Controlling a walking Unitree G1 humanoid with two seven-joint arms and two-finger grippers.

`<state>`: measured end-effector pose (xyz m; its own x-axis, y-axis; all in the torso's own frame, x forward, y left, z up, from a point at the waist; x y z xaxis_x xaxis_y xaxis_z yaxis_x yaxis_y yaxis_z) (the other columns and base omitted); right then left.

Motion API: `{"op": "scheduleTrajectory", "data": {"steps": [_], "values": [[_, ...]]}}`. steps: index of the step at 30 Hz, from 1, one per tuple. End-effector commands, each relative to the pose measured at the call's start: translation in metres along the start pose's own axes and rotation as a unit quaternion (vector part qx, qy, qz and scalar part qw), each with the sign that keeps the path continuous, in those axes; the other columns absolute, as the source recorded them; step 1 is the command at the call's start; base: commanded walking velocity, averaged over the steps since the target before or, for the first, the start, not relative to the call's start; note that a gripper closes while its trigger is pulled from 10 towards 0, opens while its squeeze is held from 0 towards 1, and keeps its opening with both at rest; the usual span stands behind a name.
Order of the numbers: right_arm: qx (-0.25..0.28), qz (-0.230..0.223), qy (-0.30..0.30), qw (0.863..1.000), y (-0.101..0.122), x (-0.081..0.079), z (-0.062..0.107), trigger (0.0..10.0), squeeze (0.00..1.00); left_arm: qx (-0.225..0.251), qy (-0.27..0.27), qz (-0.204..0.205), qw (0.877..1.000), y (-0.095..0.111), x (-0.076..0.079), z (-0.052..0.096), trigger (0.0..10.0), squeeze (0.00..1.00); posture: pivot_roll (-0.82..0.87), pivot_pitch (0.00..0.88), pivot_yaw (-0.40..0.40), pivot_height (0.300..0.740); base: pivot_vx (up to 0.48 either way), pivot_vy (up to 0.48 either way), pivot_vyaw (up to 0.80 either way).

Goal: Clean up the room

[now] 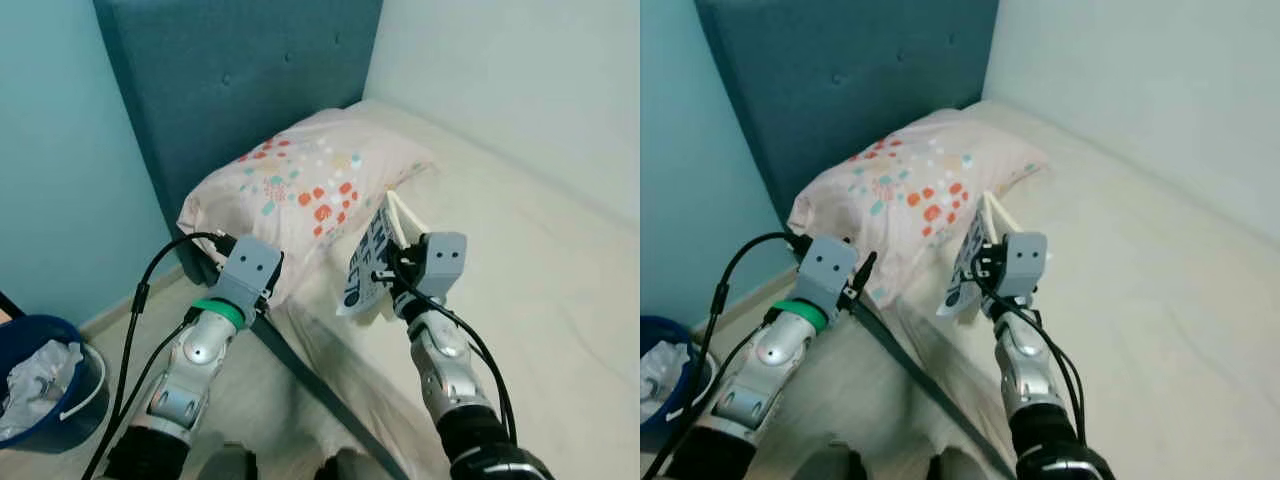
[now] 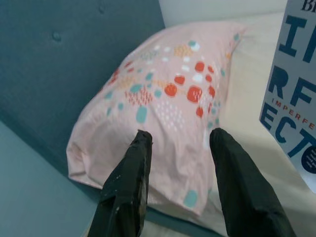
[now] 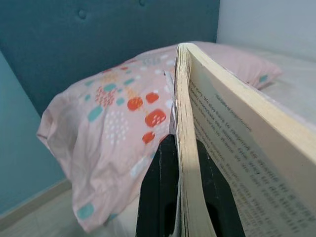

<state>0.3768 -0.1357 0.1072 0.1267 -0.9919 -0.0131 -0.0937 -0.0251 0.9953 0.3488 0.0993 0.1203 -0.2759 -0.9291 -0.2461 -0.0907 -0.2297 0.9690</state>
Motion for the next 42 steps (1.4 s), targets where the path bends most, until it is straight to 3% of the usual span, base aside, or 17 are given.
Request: {"op": "scheduleTrajectory", "data": {"steps": [1, 8, 12, 15, 19, 21, 26, 27, 37, 39, 42], "values": [[0.004, 0.003, -0.003, 1.000, 0.000, 0.002, 0.001, 10.0, 0.00, -0.016, -0.005, -0.006, 1.000, -0.008, 0.002, 0.003, 10.0, 0.00, 0.05, 0.051, 0.024, 0.630, 0.000, 0.000, 0.00], [0.006, 0.002, -0.005, 1.000, 0.001, 0.002, 0.000, 10.0, 0.00, -0.015, -0.006, -0.007, 1.000, -0.008, 0.002, 0.002, 10.0, 0.00, 0.05, 0.047, 0.026, 0.615, 0.000, 0.000, 0.00], [0.011, -0.024, -0.016, 1.000, 0.003, 0.006, -0.002, 10.0, 0.00, -0.015, -0.007, -0.009, 1.000, -0.007, 0.001, 0.003, 10.0, 0.00, 0.05, 0.047, 0.030, 0.615, 0.000, 0.000, 0.00], [0.032, -0.085, -0.033, 0.995, 0.015, 0.012, -0.010, 10.0, 0.00, -0.015, -0.009, -0.010, 1.000, -0.007, 0.001, 0.004, 10.0, 0.00, 0.06, 0.048, 0.036, 0.615, 0.000, 0.000, 0.00], [0.049, -0.125, -0.037, 0.990, 0.024, 0.013, -0.017, 10.0, 0.00, -0.015, -0.010, -0.011, 1.000, -0.007, 0.001, 0.005, 10.0, 0.00, 0.06, 0.052, 0.040, 0.615, 0.000, 0.000, 0.00], [0.055, -0.176, -0.039, 0.982, 0.032, 0.011, -0.026, 10.0, 0.00, -0.016, -0.011, -0.012, 1.000, -0.007, 0.001, 0.007, 10.0, 0.00, 0.08, 0.066, 0.043, 0.615, 0.000, 0.000, 0.00], [0.051, -0.228, -0.037, 0.972, 0.036, 0.006, -0.036, 10.0, 0.00, -0.020, -0.012, -0.015, 1.000, -0.008, 0.001, 0.014, 10.0, 0.00, 0.10, 0.100, 0.047, 0.615, 0.000, 0.000, 0.00], [0.039, -0.283, -0.037, 0.958, 0.038, 0.002, -0.046, 10.0, 0.00, -0.030, -0.012, -0.016, 0.999, -0.012, 0.000, 0.024, 10.0, 0.00, 0.13, 0.142, 0.046, 0.615, 0.000, 0.000, 0.00], [0.017, -0.369, -0.013, 0.929, 0.043, -0.014, -0.060, 10.0, 0.00, -0.054, -0.002, -0.017, 0.998, -0.020, -0.004, 0.047, 10.0, 0.00, 0.18, 0.235, 0.031, 0.615, 0.000, 0.000, 0.00], [0.021, -0.396, -0.006, 0.918, 0.050, -0.022, -0.065, 10.0, 0.00, -0.065, 0.001, -0.015, 0.998, -0.022, -0.003, 0.057, 10.0, 0.00, 0.19, 0.273, 0.032, 0.615, 0.000, 0.000, 0.00], [0.024, -0.401, -0.023, 0.915, 0.048, -0.015, -0.065, 10.0, 0.00, -0.070, 0.000, -0.013, 0.997, -0.022, 0.000, 0.062, 10.0, 0.00, 0.20, 0.289, 0.036, 0.615, 0.000, 0.000, 0.00]]}}
Point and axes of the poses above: a point about 5 cm out from each wrist's last joint towards the gripper, its own z axis pointing back from the gripper into the wrist, its own y axis along the axis of the wrist's last joint, x = y × z, the point moved 4 cm from there along -z, pointing out of the wrist towards the gripper, and after that the axes turned 5 degrees about z, right-handed, at the moved point
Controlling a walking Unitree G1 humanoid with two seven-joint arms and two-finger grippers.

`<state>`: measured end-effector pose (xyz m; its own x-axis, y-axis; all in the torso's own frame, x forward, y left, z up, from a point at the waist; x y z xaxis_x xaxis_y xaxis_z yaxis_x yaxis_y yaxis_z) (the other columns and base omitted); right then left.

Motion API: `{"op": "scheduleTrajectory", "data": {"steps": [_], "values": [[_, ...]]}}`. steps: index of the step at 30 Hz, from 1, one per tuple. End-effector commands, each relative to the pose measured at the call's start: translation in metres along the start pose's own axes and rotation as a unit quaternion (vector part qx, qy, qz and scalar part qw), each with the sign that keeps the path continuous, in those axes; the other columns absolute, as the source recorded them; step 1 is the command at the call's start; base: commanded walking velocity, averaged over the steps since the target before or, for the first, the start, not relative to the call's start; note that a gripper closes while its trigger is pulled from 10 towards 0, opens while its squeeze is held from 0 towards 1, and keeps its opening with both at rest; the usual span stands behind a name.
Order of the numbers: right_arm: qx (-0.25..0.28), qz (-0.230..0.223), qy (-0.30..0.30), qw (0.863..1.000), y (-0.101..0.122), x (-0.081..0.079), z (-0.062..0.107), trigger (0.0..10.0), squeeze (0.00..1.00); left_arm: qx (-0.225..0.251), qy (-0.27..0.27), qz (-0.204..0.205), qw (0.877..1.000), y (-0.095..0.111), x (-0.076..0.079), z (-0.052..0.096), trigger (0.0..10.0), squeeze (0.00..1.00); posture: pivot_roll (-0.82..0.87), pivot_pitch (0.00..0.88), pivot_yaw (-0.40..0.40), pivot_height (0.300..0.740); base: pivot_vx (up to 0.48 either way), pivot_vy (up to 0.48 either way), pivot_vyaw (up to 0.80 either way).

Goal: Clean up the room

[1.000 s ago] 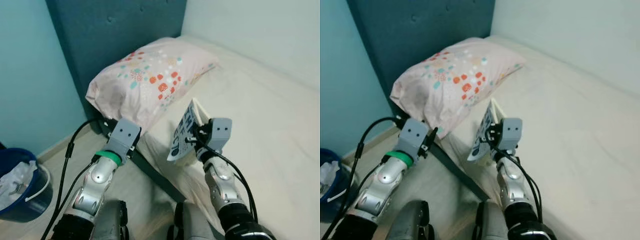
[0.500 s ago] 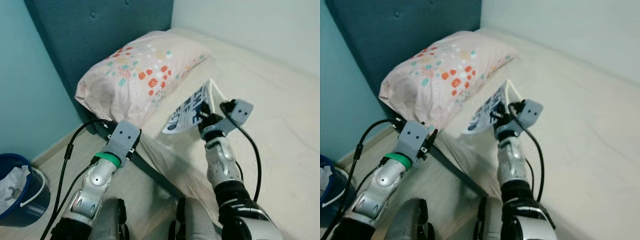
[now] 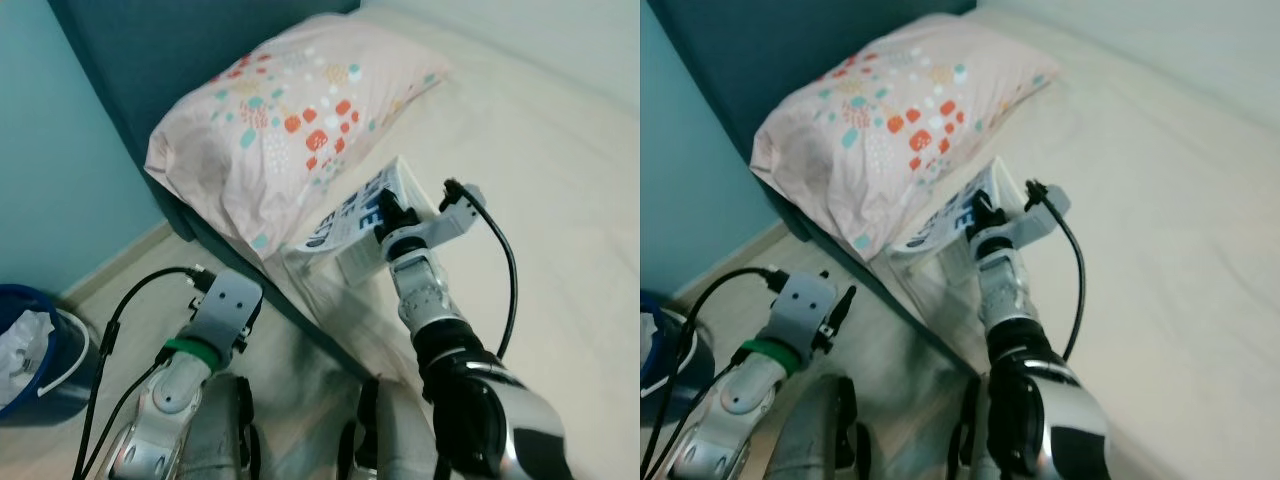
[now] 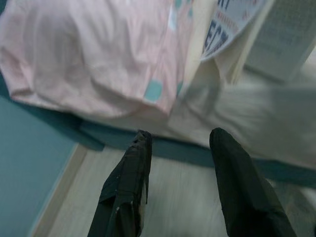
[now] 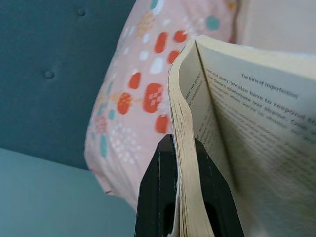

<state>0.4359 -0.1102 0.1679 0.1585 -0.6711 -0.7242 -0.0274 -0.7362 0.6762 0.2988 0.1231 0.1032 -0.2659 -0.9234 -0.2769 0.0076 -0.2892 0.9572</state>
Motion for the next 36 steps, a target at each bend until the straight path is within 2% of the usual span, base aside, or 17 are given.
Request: {"op": "scheduleTrajectory", "data": {"steps": [1, 2, 5, 6, 9, 10, 12, 16, 18, 22, 23, 24, 26, 27, 28, 35, 36], "values": [[0.004, -0.012, -0.014, 1.000, -0.001, 0.007, 0.002, 10.0, 0.00, -0.014, -0.005, 0.002, 1.000, -0.005, 0.004, 0.006, 10.0, 0.00, 0.20, 0.289, 0.036, 0.615, 0.000, 0.000, 0.00], [0.004, -0.012, -0.014, 1.000, -0.001, 0.007, 0.002, 10.0, 0.00, -0.014, -0.005, 0.002, 1.000, -0.005, 0.004, 0.006, 10.0, 0.00, 0.20, 0.289, 0.036, 0.615, 0.000, 0.000, 0.00], [0.023, -0.006, -0.052, 0.998, 0.010, 0.030, 0.007, 10.0, 0.00, -0.022, -0.006, 0.005, 1.000, -0.005, 0.006, 0.012, 10.0, 0.00, 0.21, 0.305, 0.044, 0.615, 0.000, 0.000, 0.00], [0.023, -0.006, -0.052, 0.998, 0.010, 0.030, 0.007, 10.0, 0.00, -0.022, -0.006, 0.005, 1.000, -0.005, 0.006, 0.012, 10.0, 0.00, 0.21, 0.305, 0.044, 0.615, 0.000, 0.000, 0.00], [0.061, 0.013, -0.094, 0.994, 0.039, 0.061, 0.016, 10.0, 0.00, -0.032, -0.006, 0.006, 0.999, -0.007, 0.006, 0.019, 10.0, 0.00, 0.21, 0.318, 0.048, 0.615, 0.000, 0.000, 0.00], [0.061, 0.013, -0.094, 0.994, 0.039, 0.061, 0.016, 10.0, 0.00, -0.032, -0.006, 0.006, 0.999, -0.007, 0.006, 0.019, 10.0, 0.00, 0.21, 0.318, 0.048, 0.615, 0.000, 0.000, 0.00], [0.087, 0.023, -0.112, 0.990, 0.059, 0.076, 0.020, 10.0, 0.00, -0.037, -0.006, 0.007, 0.999, -0.008, 0.007, 0.021, 10.0, 0.00, 0.20, 0.324, 0.050, 0.615, 0.000, 0.000, 0.00], [0.098, 0.032, -0.124, 0.987, 0.069, 0.085, 0.024, 10.0, 0.00, -0.039, -0.008, 0.008, 0.999, -0.008, 0.009, 0.022, 10.0, 0.00, 0.19, 0.326, 0.051, 0.615, 0.000, 0.000, 0.00], [0.081, 0.041, -0.134, 0.987, 0.060, 0.093, 0.030, 10.0, 0.00, -0.039, -0.010, 0.010, 0.999, -0.007, 0.011, 0.021, 10.0, 0.00, 0.19, 0.327, 0.053, 0.615, 0.000, 0.000, 0.00], [0.071, 0.045, -0.137, 0.987, 0.054, 0.095, 0.032, 10.0, 0.00, -0.040, -0.011, 0.011, 0.999, -0.007, 0.012, 0.021, 10.0, 0.00, 0.19, 0.327, 0.053, 0.615, 0.000, 0.000, 0.00], [0.052, 0.050, -0.147, 0.986, 0.038, 0.097, 0.036, 10.0, 0.00, -0.041, -0.011, 0.011, 0.999, -0.006, 0.012, 0.021, 10.0, 0.00, 0.20, 0.329, 0.054, 0.615, 0.000, 0.000, 0.00], [0.052, 0.050, -0.147, 0.986, 0.038, 0.097, 0.036, 10.0, 0.00, -0.041, -0.011, 0.011, 0.999, -0.006, 0.012, 0.021, 10.0, 0.00, 0.20, 0.329, 0.054, 0.615, 0.000, 0.000, 0.00], [0.030, 0.062, -0.169, 0.983, 0.017, 0.099, 0.042, 10.0, 0.00, -0.043, -0.010, 0.011, 0.999, -0.006, 0.011, 0.022, 10.0, 0.00, 0.21, 0.329, 0.055, 0.615, 0.000, 0.000, 0.00], [0.020, 0.068, -0.180, 0.981, 0.008, 0.100, 0.045, 10.0, 0.11, -0.044, -0.009, 0.010, 0.999, -0.006, 0.010, 0.023, 10.0, 0.00, 0.21, 0.327, 0.057, 0.615, 0.000, 0.000, 0.00], [0.015, 0.072, -0.187, 0.980, 0.003, 0.100, 0.047, 10.0, 1.00, -0.045, -0.008, 0.009, 0.999, -0.006, 0.009, 0.024, 10.0, 0.00, 0.22, 0.325, 0.059, 0.615, 0.000, 0.000, 0.00], [0.024, 0.091, -0.195, 0.976, 0.008, 0.100, 0.046, 10.0, 1.00, -0.049, -0.007, 0.008, 0.999, -0.007, 0.008, 0.024, 10.0, 0.00, 0.20, 0.317, 0.057, 0.615, 0.000, 0.000, 0.00], [0.025, 0.117, -0.190, 0.974, 0.012, 0.098, 0.044, 10.0, 0.93, -0.049, -0.007, 0.008, 0.999, -0.007, 0.008, 0.023, 10.0, 0.00, 0.19, 0.311, 0.053, 0.615, 0.000, 0.000, 0.00]]}}
Point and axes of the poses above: a point about 5 cm out from each wrist's last joint towards the gripper, its own z axis pointing back from the gripper into the wrist, its own y axis along the axis of the wrist's last joint, x = y × z, the point moved 4 cm from there along -z, pointing out of the wrist towards the gripper, and after that the axes turned 5 degrees about z, right-handed, at the moved point
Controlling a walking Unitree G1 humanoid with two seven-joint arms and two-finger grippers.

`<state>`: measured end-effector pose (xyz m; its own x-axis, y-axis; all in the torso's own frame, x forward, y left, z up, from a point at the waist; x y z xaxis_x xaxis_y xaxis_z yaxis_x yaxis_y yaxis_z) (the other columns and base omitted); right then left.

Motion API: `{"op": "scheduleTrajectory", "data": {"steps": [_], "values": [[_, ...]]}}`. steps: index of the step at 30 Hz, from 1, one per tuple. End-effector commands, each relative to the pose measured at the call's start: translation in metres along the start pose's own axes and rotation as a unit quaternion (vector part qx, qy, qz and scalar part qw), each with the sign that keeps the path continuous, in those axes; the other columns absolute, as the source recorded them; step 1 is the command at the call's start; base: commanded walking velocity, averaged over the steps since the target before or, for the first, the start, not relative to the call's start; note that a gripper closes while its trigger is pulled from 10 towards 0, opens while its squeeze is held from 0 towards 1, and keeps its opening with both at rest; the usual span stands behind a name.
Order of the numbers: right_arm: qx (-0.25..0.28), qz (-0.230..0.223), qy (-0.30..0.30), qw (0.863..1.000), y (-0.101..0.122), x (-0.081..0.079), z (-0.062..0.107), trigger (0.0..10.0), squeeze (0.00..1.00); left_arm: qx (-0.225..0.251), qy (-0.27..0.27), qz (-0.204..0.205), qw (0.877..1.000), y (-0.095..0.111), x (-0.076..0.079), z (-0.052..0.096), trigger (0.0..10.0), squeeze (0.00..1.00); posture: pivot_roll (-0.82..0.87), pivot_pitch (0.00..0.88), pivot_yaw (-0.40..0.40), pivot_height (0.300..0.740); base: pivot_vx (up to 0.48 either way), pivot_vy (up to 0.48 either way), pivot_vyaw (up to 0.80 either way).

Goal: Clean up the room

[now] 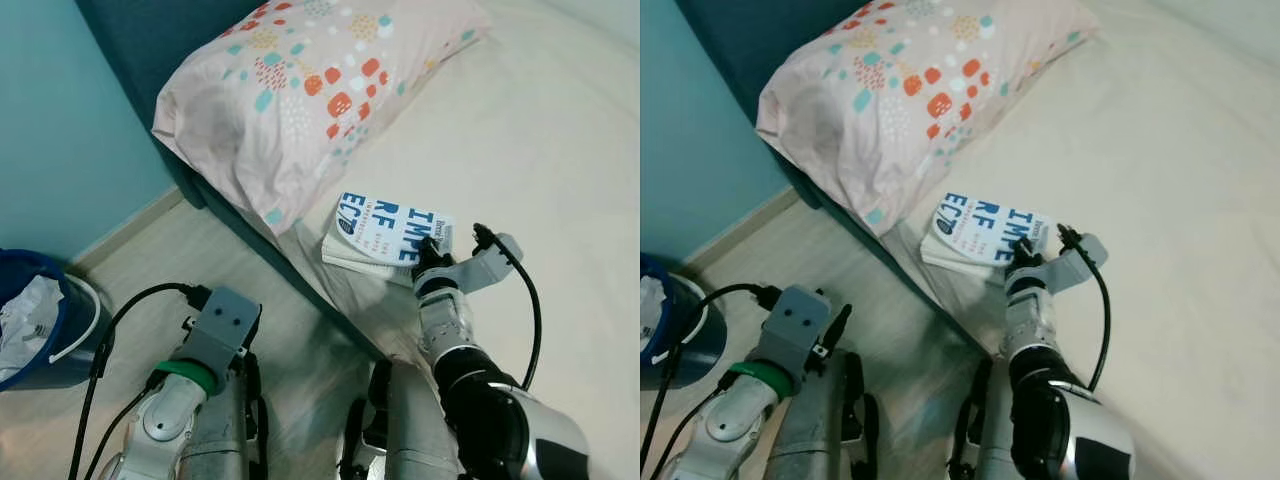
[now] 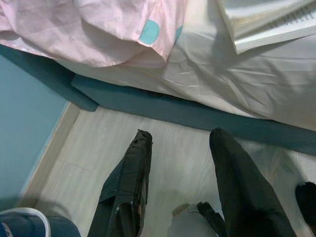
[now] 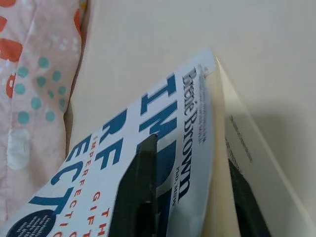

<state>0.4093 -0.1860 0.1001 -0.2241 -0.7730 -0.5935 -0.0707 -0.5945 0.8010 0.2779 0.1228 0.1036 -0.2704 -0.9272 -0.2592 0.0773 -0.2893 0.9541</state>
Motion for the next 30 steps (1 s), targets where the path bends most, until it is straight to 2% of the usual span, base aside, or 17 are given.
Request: {"op": "scheduleTrajectory", "data": {"steps": [1, 2, 3, 6, 12, 13, 14, 15, 16, 20, 22, 23, 25, 26, 27, 28, 30], "values": [[0.004, 0.024, -0.003, 1.000, 0.001, 0.003, 0.001, 10.0, 0.93, -0.015, -0.004, -0.001, 1.000, -0.007, 0.003, 0.003, 10.0, 0.00, 0.19, 0.311, 0.053, 0.615, 0.000, 0.000, 0.00], [0.014, 0.065, 0.002, 0.998, 0.006, 0.002, 0.000, 10.0, 0.00, -0.014, -0.005, 0.000, 1.000, -0.007, 0.004, 0.001, 10.0, 0.00, 0.18, 0.307, 0.049, 0.615, 0.000, 0.000, 0.00], [0.031, 0.131, 0.013, 0.991, 0.014, 0.001, 0.000, 10.0, 0.00, -0.012, -0.008, 0.002, 1.000, -0.006, 0.006, -0.001, 10.0, 0.00, 0.16, 0.301, 0.046, 0.615, 0.000, 0.000, 0.00], [0.044, 0.205, 0.031, 0.977, 0.015, 0.000, 0.003, 10.0, 0.00, -0.011, -0.010, 0.004, 1.000, -0.006, 0.008, -0.003, 10.0, 0.00, 0.15, 0.293, 0.040, 0.615, 0.000, 0.000, 0.00], [0.029, 0.223, 0.047, 0.973, 0.003, 0.009, 0.011, 10.0, 0.00, -0.011, -0.012, 0.004, 1.000, -0.006, 0.008, -0.005, 10.0, 0.00, 0.12, 0.279, 0.031, 0.615, 0.000, 0.000, 0.00], [0.014, 0.214, 0.053, 0.975, -0.011, 0.020, 0.023, 10.0, 0.00, -0.010, -0.012, 0.004, 1.000, -0.005, 0.007, -0.008, 10.0, 0.00, 0.12, 0.278, 0.030, 0.615, 0.000, 0.000, 0.00], [0.014, 0.214, 0.053, 0.975, -0.011, 0.020, 0.023, 10.0, 0.00, -0.010, -0.012, 0.004, 1.000, -0.005, 0.007, -0.008, 10.0, 0.00, 0.12, 0.278, 0.030, 0.615, 0.000, 0.000, 0.00], [-0.003, 0.209, 0.041, 0.977, -0.022, 0.037, 0.034, 10.0, 0.00, -0.008, -0.011, 0.004, 1.000, -0.005, 0.006, -0.010, 10.0, 0.00, 0.11, 0.267, 0.025, 0.615, 0.000, 0.000, 0.00], [-0.025, 0.203, 0.010, 0.979, -0.036, 0.064, 0.050, 10.0, 0.00, -0.006, -0.010, 0.004, 1.000, -0.004, 0.004, -0.014, 10.0, 0.00, 0.10, 0.258, 0.025, 0.615, 0.000, 0.000, 0.00], [-0.032, 0.228, -0.024, 0.973, -0.038, 0.088, 0.064, 10.0, 0.00, -0.003, -0.011, 0.004, 1.000, -0.003, 0.003, -0.018, 10.0, 0.00, 0.09, 0.250, 0.027, 0.615, 0.000, 0.000, 0.00], [-0.027, 0.293, -0.015, 0.956, -0.033, 0.092, 0.066, 10.0, 0.00, -0.001, -0.012, 0.002, 1.000, -0.002, 0.003, -0.019, 10.0, 0.00, 0.09, 0.245, 0.027, 0.615, 0.000, 0.000, 0.00], [-0.024, 0.358, 0.018, 0.933, -0.030, 0.087, 0.064, 10.0, 0.00, 0.000, -0.012, 0.002, 1.000, -0.002, 0.003, -0.020, 10.0, 0.00, 0.09, 0.239, 0.029, 0.615, 0.000, 0.000, 0.00], [-0.018, 0.448, 0.078, 0.891, -0.027, 0.075, 0.061, 10.0, 0.00, 0.001, -0.012, 0.001, 1.000, -0.001, 0.002, -0.021, 10.0, 0.00, 0.09, 0.236, 0.029, 0.615, 0.000, 0.000, 0.00], [-0.018, 0.448, 0.078, 0.891, -0.027, 0.075, 0.061, 10.0, 0.00, 0.001, -0.012, 0.001, 1.000, -0.001, 0.002, -0.021, 10.0, 0.00, 0.09, 0.236, 0.029, 0.615, 0.000, 0.000, 0.00], [-0.016, 0.474, 0.100, 0.875, -0.025, 0.070, 0.060, 10.0, 0.00, 0.002, -0.012, 0.001, 1.000, -0.001, 0.002, -0.021, 10.0, 0.00, 0.09, 0.236, 0.029, 0.615, 0.000, 0.000, 0.00], [-0.016, 0.474, 0.100, 0.875, -0.025, 0.070, 0.060, 10.0, 0.00, 0.002, -0.012, 0.001, 1.000, -0.001, 0.002, -0.021, 10.0, 0.00, 0.09, 0.236, 0.029, 0.615, 0.000, 0.000, 0.00], [-0.020, 0.483, 0.136, 0.865, -0.026, 0.058, 0.057, 10.0, 0.00, 0.002, -0.012, 0.001, 1.000, -0.001, 0.001, -0.021, 10.0, 0.00, 0.10, 0.234, 0.030, 0.615, 0.000, 0.000, 0.00]]}}
Point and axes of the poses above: a point about 5 cm out from each wrist's last joint towards the gripper, its own z axis pointing back from the gripper into the wrist, its own y axis along the axis of the wrist's last joint, x = y × z, the point moved 4 cm from there along -z, pointing out of the wrist towards the gripper, and after that the axes turned 5 degrees about z, right-handed, at the moved point
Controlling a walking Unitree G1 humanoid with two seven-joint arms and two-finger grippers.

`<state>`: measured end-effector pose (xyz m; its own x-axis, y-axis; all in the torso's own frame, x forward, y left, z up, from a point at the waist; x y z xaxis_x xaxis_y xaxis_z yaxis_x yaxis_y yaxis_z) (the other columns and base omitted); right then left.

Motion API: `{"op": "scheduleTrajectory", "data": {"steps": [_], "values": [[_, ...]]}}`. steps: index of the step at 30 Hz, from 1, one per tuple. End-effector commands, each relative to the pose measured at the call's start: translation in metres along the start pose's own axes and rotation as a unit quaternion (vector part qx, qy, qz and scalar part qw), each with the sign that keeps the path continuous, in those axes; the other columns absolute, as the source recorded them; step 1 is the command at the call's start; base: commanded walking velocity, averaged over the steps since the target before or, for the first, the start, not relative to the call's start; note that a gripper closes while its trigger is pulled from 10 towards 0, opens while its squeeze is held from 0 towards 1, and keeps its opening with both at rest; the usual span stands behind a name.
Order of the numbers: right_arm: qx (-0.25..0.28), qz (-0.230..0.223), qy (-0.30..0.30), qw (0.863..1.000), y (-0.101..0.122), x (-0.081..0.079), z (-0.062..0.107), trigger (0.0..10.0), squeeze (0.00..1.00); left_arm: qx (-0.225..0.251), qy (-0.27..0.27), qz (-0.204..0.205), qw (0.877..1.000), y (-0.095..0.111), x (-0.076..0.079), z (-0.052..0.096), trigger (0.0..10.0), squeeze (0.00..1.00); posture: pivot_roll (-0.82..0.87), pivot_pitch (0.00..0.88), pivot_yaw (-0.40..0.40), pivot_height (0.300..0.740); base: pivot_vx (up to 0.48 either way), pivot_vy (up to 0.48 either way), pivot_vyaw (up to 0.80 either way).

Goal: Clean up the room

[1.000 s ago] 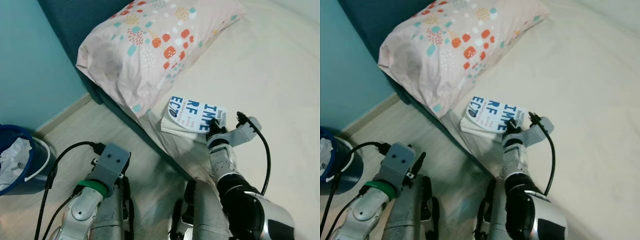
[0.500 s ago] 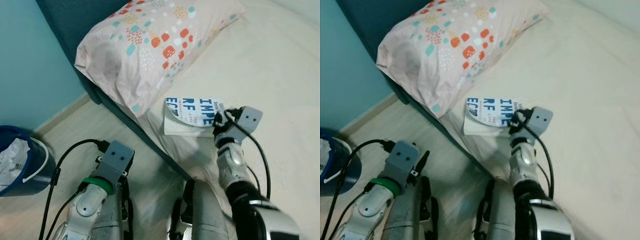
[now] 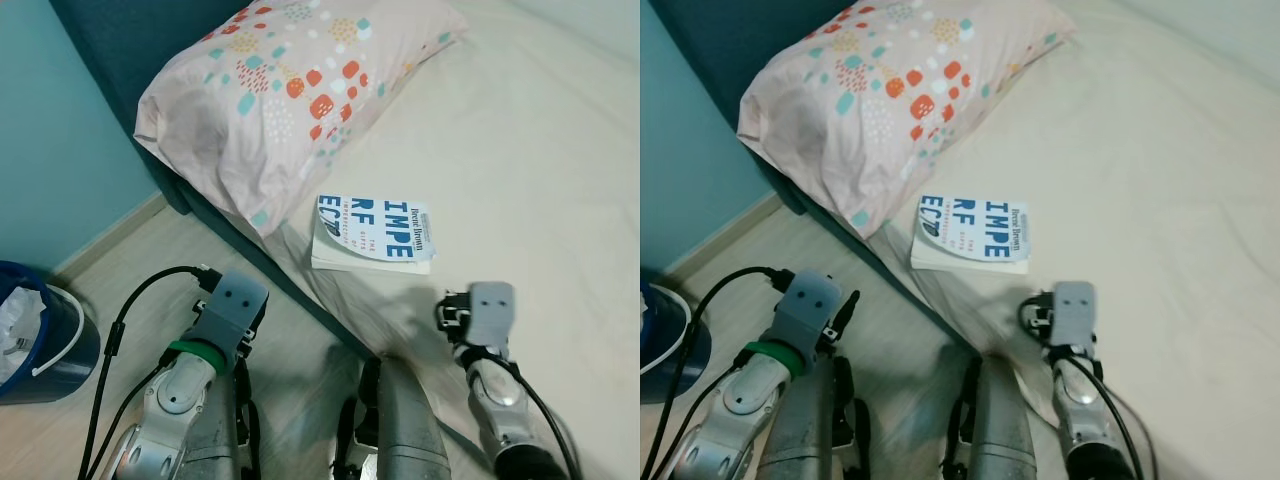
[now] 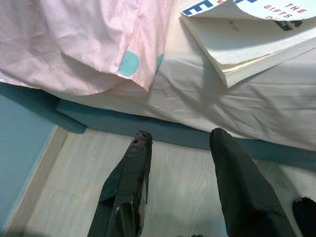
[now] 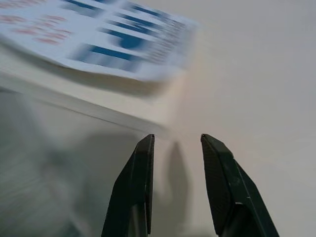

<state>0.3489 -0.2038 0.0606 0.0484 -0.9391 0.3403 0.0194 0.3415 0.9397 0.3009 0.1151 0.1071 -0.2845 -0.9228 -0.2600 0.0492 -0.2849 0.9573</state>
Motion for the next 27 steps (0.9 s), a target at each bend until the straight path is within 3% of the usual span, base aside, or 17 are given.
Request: {"op": "scheduleTrajectory", "data": {"steps": [1, 2, 3, 4, 5, 6, 8, 12, 14, 18, 27], "values": [[-0.012, 0.013, 0.038, 0.999, -0.004, -0.009, 0.002, 10.0, 0.00, -0.011, -0.004, 0.002, 1.000, -0.008, 0.001, 0.002, 10.0, 0.00, 0.10, 0.234, 0.030, 0.615, 0.000, 0.000, 0.00], [-0.012, 0.013, 0.038, 0.999, -0.004, -0.009, 0.002, 10.0, 0.00, -0.011, -0.004, 0.002, 1.000, -0.008, 0.001, 0.002, 10.0, 0.00, 0.10, 0.234, 0.030, 0.615, 0.000, 0.000, 0.00], [-0.004, 0.002, 0.093, 0.996, 0.007, -0.023, -0.006, 10.0, 0.00, -0.011, -0.004, 0.002, 1.000, -0.008, 0.001, 0.003, 10.0, 0.00, 0.11, 0.242, 0.034, 0.615, 0.000, 0.000, 0.00], [-0.004, 0.002, 0.093, 0.996, 0.007, -0.023, -0.006, 10.0, 0.00, -0.011, -0.004, 0.002, 1.000, -0.008, 0.001, 0.003, 10.0, 0.00, 0.11, 0.242, 0.034, 0.615, 0.000, 0.000, 0.00], [-0.001, -0.008, 0.149, 0.989, 0.015, -0.039, -0.012, 10.0, 0.00, -0.011, -0.004, 0.001, 1.000, -0.008, 0.001, 0.004, 10.0, 0.00, 0.12, 0.243, 0.036, 0.615, 0.000, 0.000, 0.00], [-0.001, -0.008, 0.149, 0.989, 0.015, -0.039, -0.012, 10.0, 0.00, -0.011, -0.004, 0.001, 1.000, -0.008, 0.001, 0.004, 10.0, 0.00, 0.12, 0.243, 0.036, 0.615, 0.000, 0.000, 0.00], [-0.009, 0.010, 0.250, 0.968, 0.024, -0.070, -0.017, 10.0, 0.00, -0.011, -0.003, 0.001, 1.000, -0.008, 0.001, 0.006, 10.0, 0.00, 0.13, 0.254, 0.042, 0.615, 0.000, 0.000, 0.00], [-0.015, 0.051, 0.291, 0.955, 0.026, -0.085, -0.019, 10.0, 0.00, -0.013, -0.002, -0.001, 1.000, -0.008, 0.000, 0.008, 10.0, 0.00, 0.15, 0.273, 0.046, 0.615, 0.000, 0.000, 0.00], [-0.015, 0.051, 0.291, 0.955, 0.026, -0.085, -0.019, 10.0, 0.00, -0.013, -0.002, -0.001, 1.000, -0.008, 0.000, 0.008, 10.0, 0.00, 0.15, 0.273, 0.046, 0.615, 0.000, 0.000, 0.00], [-0.033, 0.084, 0.318, 0.944, 0.034, -0.101, -0.029, 10.0, 0.00, -0.019, 0.000, -0.003, 1.000, -0.010, -0.001, 0.018, 10.0, 0.00, 0.19, 0.312, 0.056, 0.615, 0.000, 0.000, 0.00], [-0.038, 0.099, 0.326, 0.939, 0.055, -0.102, -0.045, 10.0, 0.00, -0.008, 0.018, 0.005, 1.000, 0.002, -0.008, 0.025, 10.0, 0.00, 0.23, 0.351, 0.047, 0.615, 0.000, 0.000, 0.00]]}}
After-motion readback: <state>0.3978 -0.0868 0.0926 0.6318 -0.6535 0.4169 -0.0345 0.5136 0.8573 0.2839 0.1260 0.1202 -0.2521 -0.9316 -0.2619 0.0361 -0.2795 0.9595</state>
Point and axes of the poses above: a point about 5 cm out from each wrist's last joint towards the gripper, its own z axis pointing back from the gripper into the wrist, its own y axis along the axis of the wrist's last joint, x = y × z, the point moved 4 cm from there along -z, pointing out of the wrist towards the gripper, and after that the axes turned 5 degrees about z, right-handed, at the moved point
